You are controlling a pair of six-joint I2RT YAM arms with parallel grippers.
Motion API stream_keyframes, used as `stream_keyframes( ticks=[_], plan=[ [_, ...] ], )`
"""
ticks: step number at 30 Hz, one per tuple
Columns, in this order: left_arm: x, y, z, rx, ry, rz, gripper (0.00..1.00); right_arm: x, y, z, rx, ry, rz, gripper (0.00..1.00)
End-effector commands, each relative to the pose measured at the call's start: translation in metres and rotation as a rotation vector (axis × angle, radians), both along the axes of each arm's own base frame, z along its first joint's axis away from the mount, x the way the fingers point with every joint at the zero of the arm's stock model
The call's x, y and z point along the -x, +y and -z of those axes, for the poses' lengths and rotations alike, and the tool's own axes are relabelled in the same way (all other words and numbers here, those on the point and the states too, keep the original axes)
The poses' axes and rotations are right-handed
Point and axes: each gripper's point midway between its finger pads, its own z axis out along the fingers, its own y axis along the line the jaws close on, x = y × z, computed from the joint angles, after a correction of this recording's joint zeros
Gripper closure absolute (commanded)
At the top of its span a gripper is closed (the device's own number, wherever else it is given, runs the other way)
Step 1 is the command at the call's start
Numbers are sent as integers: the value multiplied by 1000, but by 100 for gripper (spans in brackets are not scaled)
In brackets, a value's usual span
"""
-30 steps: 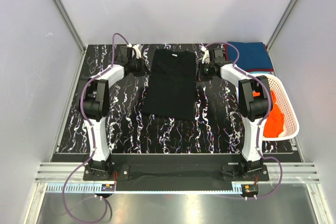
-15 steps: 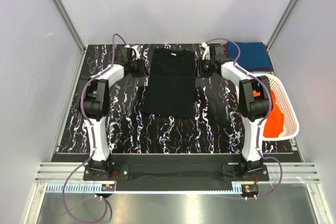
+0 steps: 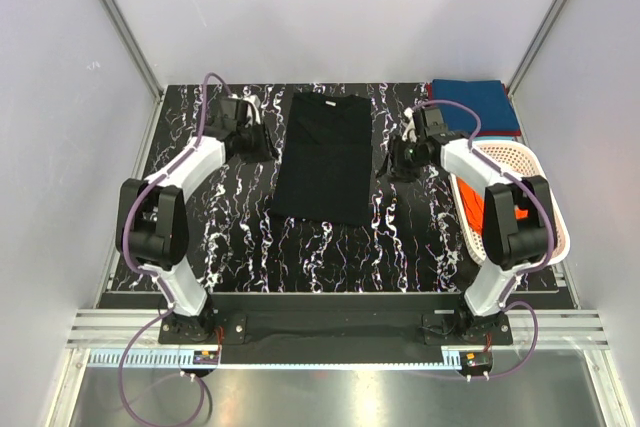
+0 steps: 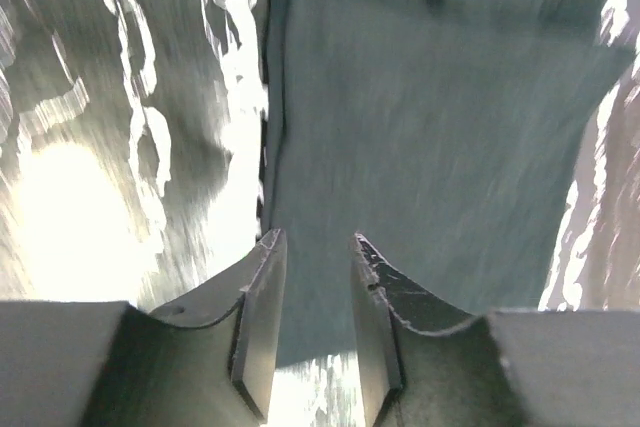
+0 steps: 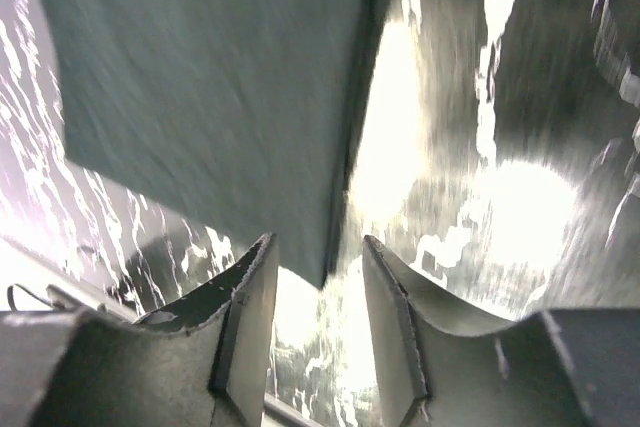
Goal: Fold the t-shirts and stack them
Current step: Fold the tshirt
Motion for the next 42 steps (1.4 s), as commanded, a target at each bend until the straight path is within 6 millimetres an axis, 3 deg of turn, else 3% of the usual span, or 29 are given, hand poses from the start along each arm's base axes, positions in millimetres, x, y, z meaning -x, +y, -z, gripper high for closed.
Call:
stream_keyframes(
  ticks=[1, 10, 17, 21, 25, 28, 31, 32, 36, 42],
  plan=[
    [41, 6, 28, -62, 103, -9, 63, 29, 7, -7, -50, 38, -5, 53],
    [76, 1, 57, -72, 186, 9, 62, 65, 21, 20, -116, 108, -24, 53],
    [92, -10, 66, -50, 198, 42, 63, 74, 41, 34, -144, 105, -68, 54],
    [100, -16, 75, -35, 202, 49, 76, 75, 50, 46, -137, 107, -82, 57],
    [111, -21, 80, -40, 214, 52, 100, 83, 47, 61, -99, 142, -62, 58],
    [117, -23, 80, -58, 206, 47, 100, 88, 42, 68, -80, 157, -45, 60],
    [123, -20, 83, -92, 197, 26, 100, 91, 39, 73, -56, 158, -35, 69],
    [122, -18, 84, -105, 190, 17, 100, 91, 37, 74, -49, 157, -29, 80],
    [128, -15, 90, -120, 209, -7, 100, 94, 23, 84, 23, 173, 20, 100],
    [141, -8, 104, -140, 243, -49, 100, 97, 13, 93, 75, 189, 57, 100]
  ],
)
